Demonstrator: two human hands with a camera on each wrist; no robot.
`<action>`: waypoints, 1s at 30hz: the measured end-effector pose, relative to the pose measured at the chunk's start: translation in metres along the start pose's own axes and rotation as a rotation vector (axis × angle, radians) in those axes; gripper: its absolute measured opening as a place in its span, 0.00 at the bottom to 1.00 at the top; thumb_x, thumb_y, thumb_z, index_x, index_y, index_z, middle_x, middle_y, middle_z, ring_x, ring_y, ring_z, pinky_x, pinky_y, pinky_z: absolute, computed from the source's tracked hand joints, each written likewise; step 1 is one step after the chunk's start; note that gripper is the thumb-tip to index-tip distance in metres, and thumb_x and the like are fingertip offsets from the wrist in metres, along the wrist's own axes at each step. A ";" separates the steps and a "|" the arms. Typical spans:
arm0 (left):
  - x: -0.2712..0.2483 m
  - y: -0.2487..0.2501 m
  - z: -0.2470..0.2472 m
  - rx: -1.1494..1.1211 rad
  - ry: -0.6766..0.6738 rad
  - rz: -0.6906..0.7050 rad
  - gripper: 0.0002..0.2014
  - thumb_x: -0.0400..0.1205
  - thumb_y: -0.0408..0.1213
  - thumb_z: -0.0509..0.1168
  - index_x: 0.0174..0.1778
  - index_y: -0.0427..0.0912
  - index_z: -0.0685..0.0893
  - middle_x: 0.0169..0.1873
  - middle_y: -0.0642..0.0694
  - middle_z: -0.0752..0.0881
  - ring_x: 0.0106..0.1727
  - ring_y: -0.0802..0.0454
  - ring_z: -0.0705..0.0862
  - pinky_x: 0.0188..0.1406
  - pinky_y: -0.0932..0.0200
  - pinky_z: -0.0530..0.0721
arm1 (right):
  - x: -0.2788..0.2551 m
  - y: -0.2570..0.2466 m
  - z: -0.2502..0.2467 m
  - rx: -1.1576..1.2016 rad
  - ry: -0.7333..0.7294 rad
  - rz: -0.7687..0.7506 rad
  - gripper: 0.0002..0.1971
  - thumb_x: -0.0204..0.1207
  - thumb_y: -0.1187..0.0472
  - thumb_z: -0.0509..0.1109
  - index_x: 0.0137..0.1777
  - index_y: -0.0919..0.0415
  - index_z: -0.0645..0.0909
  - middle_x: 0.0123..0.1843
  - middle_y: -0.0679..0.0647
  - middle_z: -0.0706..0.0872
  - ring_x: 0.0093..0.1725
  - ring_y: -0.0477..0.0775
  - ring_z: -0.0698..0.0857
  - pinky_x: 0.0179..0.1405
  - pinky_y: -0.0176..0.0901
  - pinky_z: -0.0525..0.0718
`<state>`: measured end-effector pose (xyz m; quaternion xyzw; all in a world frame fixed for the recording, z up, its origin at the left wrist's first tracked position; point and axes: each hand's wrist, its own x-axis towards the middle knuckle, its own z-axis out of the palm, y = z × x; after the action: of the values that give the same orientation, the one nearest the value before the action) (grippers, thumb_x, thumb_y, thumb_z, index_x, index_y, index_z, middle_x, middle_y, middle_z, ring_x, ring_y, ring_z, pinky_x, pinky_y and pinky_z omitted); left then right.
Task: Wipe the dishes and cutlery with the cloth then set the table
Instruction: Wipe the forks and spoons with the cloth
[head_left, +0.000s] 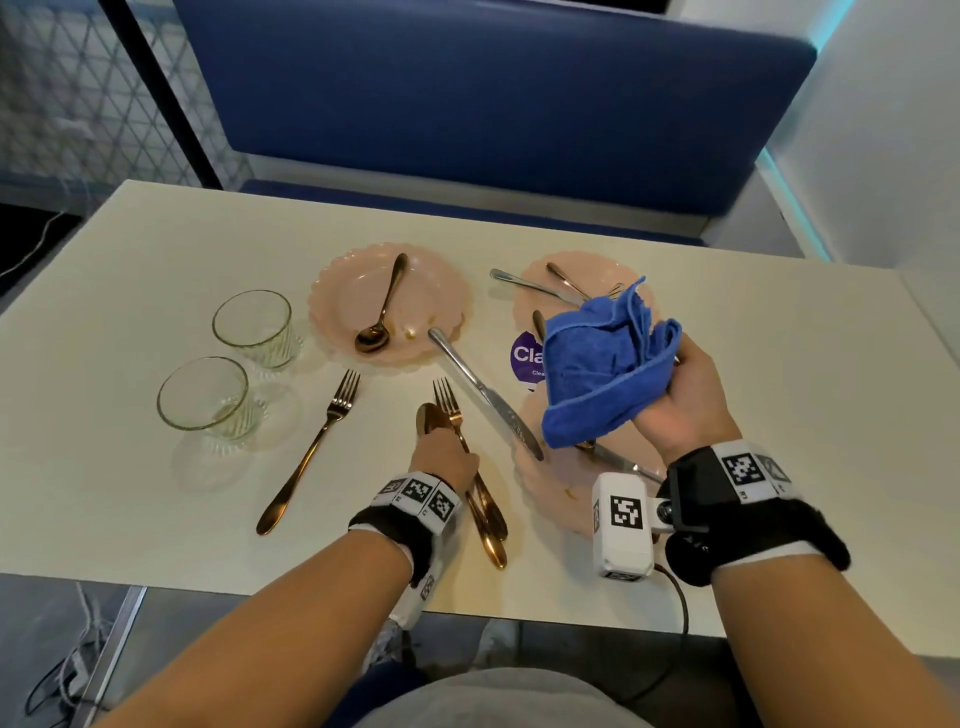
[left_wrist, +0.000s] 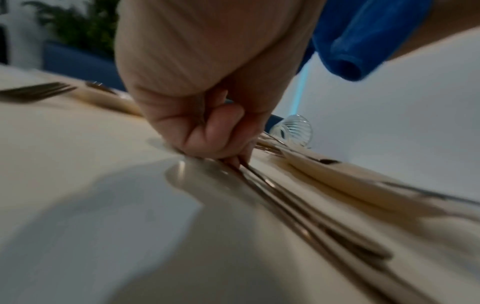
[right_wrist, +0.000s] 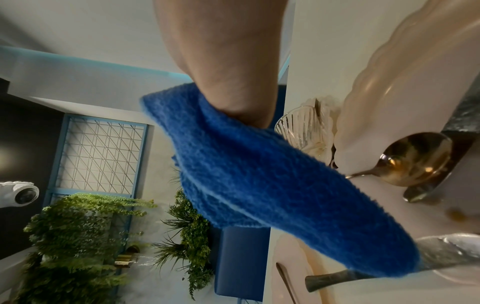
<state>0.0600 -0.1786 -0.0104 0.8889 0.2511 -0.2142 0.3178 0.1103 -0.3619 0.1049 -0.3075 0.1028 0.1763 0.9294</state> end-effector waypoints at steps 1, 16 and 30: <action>0.001 -0.001 -0.001 -0.030 -0.006 -0.024 0.11 0.80 0.40 0.66 0.45 0.33 0.82 0.42 0.40 0.84 0.47 0.45 0.84 0.42 0.60 0.78 | 0.001 -0.001 -0.007 -0.006 -0.001 0.027 0.18 0.51 0.58 0.74 0.42 0.65 0.91 0.49 0.61 0.92 0.46 0.59 0.92 0.39 0.55 0.91; -0.021 0.002 -0.048 -0.643 -0.255 0.170 0.09 0.84 0.35 0.61 0.38 0.40 0.78 0.33 0.44 0.82 0.34 0.51 0.83 0.32 0.60 0.84 | 0.015 0.018 -0.028 -0.016 0.036 0.194 0.23 0.54 0.59 0.76 0.51 0.67 0.89 0.57 0.65 0.89 0.52 0.62 0.90 0.46 0.58 0.90; -0.053 0.061 -0.087 -0.805 -0.420 0.311 0.11 0.89 0.36 0.47 0.44 0.47 0.72 0.18 0.50 0.67 0.14 0.59 0.59 0.13 0.72 0.58 | 0.060 0.054 0.018 -0.701 0.178 -0.160 0.22 0.77 0.67 0.70 0.69 0.66 0.70 0.58 0.63 0.84 0.59 0.63 0.85 0.65 0.56 0.82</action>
<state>0.0729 -0.1776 0.1072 0.6596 0.1085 -0.2247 0.7090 0.1460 -0.2945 0.0719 -0.6284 0.0922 0.1000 0.7659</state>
